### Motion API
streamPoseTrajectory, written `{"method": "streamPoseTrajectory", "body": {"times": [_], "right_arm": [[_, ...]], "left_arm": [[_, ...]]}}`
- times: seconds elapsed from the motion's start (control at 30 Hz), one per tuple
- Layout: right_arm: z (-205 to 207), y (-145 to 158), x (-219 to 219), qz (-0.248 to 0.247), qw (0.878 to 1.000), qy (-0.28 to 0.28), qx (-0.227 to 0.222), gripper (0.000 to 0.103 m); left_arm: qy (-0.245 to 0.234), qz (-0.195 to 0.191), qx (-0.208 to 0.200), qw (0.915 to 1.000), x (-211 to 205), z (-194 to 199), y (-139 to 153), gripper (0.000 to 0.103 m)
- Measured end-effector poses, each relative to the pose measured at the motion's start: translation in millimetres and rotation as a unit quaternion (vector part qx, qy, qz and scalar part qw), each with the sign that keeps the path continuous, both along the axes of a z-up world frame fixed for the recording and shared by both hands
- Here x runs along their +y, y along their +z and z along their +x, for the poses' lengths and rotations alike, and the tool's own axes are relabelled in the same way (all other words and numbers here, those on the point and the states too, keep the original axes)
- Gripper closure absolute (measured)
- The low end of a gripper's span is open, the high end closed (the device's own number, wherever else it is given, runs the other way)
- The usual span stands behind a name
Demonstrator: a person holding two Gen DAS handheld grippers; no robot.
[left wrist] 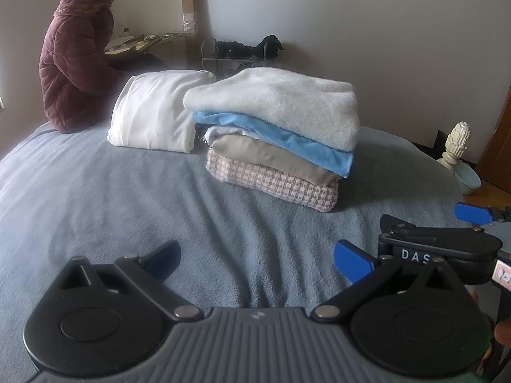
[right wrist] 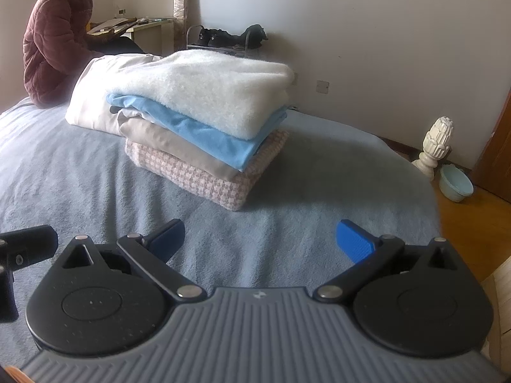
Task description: Fold clothes
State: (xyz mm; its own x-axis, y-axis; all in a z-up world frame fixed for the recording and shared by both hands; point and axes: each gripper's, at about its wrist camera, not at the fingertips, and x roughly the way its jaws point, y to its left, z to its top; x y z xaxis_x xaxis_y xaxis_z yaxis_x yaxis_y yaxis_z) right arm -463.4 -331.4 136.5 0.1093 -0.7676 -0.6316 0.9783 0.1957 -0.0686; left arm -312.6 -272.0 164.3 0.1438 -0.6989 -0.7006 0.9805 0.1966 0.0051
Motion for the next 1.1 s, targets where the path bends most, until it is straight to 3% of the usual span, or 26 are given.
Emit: {"method": "streamPoseTrajectory", "body": {"times": [1.1], "right_arm": [[-0.4, -2.6, -2.1, 0.005, 1.0, -0.003, 0.003, 0.001]], "left_arm": [[0.0, 0.006, 0.002, 1.0, -0.4, -0.5, -3.3, 0.0]]}}
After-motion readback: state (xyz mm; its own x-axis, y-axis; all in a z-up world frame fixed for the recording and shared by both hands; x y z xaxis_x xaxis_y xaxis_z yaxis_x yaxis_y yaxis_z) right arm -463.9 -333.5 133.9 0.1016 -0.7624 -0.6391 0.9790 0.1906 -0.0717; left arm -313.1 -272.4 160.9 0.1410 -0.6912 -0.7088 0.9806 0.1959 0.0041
